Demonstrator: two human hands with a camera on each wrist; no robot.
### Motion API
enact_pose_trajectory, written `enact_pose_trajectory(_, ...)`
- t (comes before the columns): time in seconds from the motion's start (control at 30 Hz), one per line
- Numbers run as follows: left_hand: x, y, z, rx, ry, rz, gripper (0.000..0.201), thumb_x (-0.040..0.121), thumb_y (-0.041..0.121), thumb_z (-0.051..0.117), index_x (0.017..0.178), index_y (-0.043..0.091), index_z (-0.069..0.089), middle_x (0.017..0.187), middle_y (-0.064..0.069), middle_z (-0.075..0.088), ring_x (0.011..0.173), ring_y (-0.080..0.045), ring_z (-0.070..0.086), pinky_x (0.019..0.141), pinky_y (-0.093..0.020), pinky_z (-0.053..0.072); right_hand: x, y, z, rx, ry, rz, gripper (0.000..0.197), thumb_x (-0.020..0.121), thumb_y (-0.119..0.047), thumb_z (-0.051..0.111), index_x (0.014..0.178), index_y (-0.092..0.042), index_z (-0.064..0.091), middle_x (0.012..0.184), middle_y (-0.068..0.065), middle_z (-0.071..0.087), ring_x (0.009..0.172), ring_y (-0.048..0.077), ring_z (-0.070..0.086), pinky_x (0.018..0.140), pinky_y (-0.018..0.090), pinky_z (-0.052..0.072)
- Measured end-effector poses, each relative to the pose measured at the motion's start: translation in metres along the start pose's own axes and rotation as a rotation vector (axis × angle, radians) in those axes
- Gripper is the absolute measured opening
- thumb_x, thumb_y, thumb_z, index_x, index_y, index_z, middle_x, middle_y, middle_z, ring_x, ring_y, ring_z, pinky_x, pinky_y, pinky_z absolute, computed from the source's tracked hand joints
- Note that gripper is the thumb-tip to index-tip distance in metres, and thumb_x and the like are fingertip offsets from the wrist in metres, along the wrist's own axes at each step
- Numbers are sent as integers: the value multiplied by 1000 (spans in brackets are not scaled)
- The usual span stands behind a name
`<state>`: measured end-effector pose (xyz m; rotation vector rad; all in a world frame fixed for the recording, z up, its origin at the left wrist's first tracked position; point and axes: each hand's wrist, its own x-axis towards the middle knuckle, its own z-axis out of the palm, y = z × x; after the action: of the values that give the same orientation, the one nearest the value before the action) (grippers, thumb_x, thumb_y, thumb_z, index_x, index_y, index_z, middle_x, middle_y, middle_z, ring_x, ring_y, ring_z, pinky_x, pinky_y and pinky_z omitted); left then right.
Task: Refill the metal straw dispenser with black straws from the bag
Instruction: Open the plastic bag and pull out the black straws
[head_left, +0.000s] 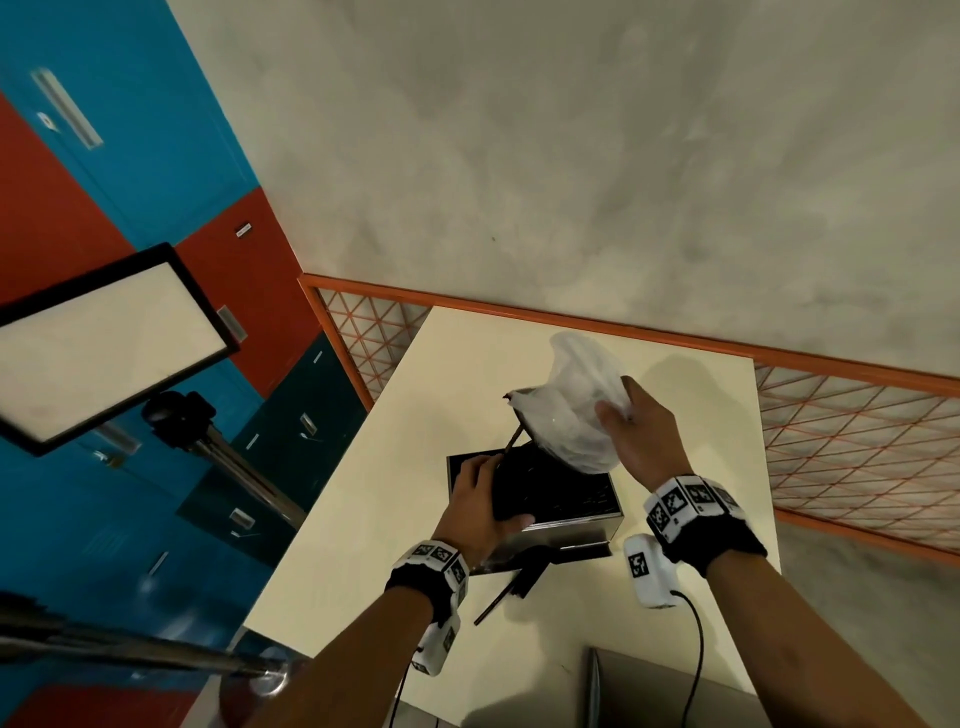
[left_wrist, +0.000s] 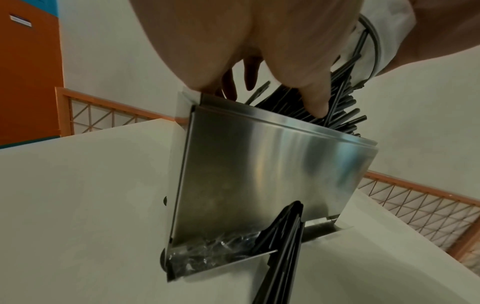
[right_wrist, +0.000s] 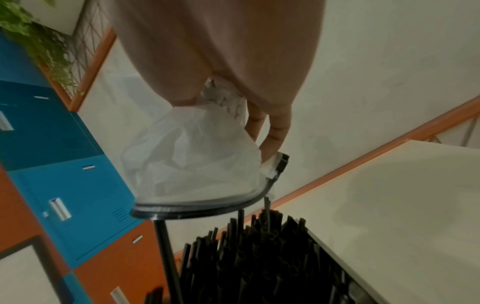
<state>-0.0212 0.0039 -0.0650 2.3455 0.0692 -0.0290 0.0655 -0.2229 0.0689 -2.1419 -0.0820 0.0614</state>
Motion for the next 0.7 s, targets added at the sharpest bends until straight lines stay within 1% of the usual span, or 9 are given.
enact_pose_trajectory(0.07, 2, 1, 0, 1, 3, -5, 103, 69, 48, 83, 153, 22, 31, 150, -1, 30, 134, -23, 44, 110, -35, 42, 2, -1, -5, 25, 27, -21, 34, 96, -23, 56, 128, -12, 56, 121, 10, 65, 111, 29, 59, 94, 36, 46)
enact_pose_trajectory(0.1, 3, 1, 1, 7, 6, -8, 104, 68, 48, 84, 153, 22, 30, 151, -1, 30, 135, -23, 44, 111, -36, 42, 3, -1, -7, 32, 32, -26, 30, 96, -23, 56, 124, -13, 58, 115, 8, 66, 106, 28, 60, 89, 35, 47)
enact_pose_trajectory(0.2, 5, 7, 3, 35, 1, -40, 111, 68, 50, 85, 155, 19, 25, 153, -2, 30, 139, -25, 40, 113, -41, 42, 4, 1, -15, 36, 42, -12, 24, 96, -24, 55, 117, -14, 59, 105, 4, 66, 98, 26, 60, 78, 28, 41)
enact_pose_trajectory(0.3, 6, 13, 4, 41, -15, -69, 114, 70, 50, 85, 157, 15, 21, 154, -5, 30, 140, -26, 37, 115, -42, 38, 3, -1, -24, 97, 107, 3, 21, 96, -22, 56, 115, -15, 60, 100, 1, 63, 93, 22, 58, 70, 24, 38)
enact_pose_trajectory(0.43, 9, 18, 5, 60, -83, -101, 114, 72, 54, 83, 158, 16, 18, 154, -7, 32, 140, -28, 37, 116, -43, 36, 1, -5, -31, 226, 169, 14, 31, 96, -23, 57, 126, -17, 60, 108, -1, 63, 98, 17, 56, 81, 24, 38)
enact_pose_trajectory(0.5, 11, 17, 7, 86, -128, -126, 114, 74, 60, 79, 159, 16, 16, 153, -8, 32, 140, -30, 37, 115, -45, 37, 0, -4, -29, 218, 110, 29, 30, 96, -25, 58, 125, -18, 61, 108, -2, 63, 100, 17, 58, 80, 24, 38)
enact_pose_trajectory(0.57, 12, 17, 8, 103, -157, -130, 114, 75, 64, 75, 159, 16, 15, 153, -8, 32, 140, -30, 37, 115, -45, 36, -2, -2, -26, 162, 46, 24, 24, 97, -30, 56, 118, -21, 62, 104, -3, 65, 97, 18, 60, 73, 25, 41)
enact_pose_trajectory(0.6, 12, 17, 8, 98, -160, -126, 115, 74, 65, 75, 160, 16, 15, 153, -8, 32, 140, -30, 37, 115, -44, 36, -3, -1, -27, 160, 47, 14, 23, 98, -32, 55, 117, -21, 62, 103, -3, 66, 96, 19, 61, 72, 25, 42)
enact_pose_trajectory(0.7, 9, 18, 4, 42, -134, -132, 117, 70, 63, 79, 159, 18, 17, 155, -6, 30, 142, -26, 37, 117, -41, 35, -4, -3, -32, 249, 111, 12, 29, 98, -39, 55, 121, -22, 63, 107, -3, 67, 98, 16, 61, 77, 24, 42)
